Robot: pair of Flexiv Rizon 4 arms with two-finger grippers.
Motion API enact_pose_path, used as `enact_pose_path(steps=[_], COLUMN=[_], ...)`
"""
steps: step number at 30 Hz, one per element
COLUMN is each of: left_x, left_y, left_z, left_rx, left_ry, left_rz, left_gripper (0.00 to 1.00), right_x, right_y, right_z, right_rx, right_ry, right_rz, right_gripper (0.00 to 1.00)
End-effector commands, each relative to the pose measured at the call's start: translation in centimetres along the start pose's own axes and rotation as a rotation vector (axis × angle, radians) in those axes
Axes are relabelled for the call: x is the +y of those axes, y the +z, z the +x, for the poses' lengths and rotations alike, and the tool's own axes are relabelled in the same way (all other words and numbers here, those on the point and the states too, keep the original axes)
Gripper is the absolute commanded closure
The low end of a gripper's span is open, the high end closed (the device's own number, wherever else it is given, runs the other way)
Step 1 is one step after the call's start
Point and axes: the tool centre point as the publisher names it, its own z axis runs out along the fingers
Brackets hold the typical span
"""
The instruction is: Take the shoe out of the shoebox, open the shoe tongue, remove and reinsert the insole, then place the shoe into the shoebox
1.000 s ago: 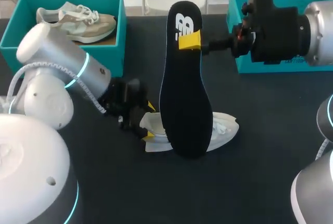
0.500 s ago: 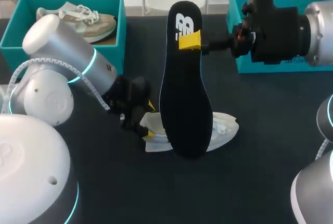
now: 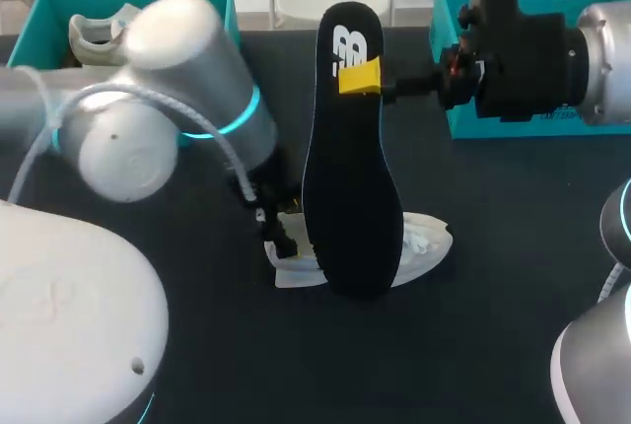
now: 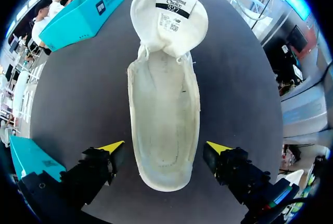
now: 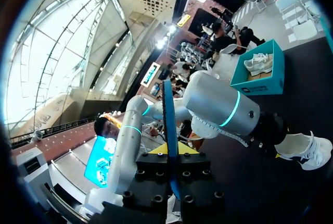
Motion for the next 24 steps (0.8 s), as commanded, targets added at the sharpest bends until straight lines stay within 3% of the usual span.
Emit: enact_pose_path(steps=[1,17,24], left_x=[-0.6,-0.9,-3.3], left_y=[0.3,0.0,-1.6], left_z=[-0.1,-0.3,-2.5], left_rx=[0.007,-0.011,-0.018], left_ry=[0.014,0.043,-0.006], left_rz=[-0.105,-0.109,-0.037], left_gripper=[0.0,0.0,0.0], right_x=[-0.2,-0.2,-0.2], right_y=[0.5,0.5,0.5], right_z=[0.3,0.3,0.3], right_rx=[-0.005,-0.005,-0.005], right_ry=[0.002,0.002,0.002], right_rz=[-0.008,-0.008,-0.008], right_gripper=[1.0,1.0,1.0])
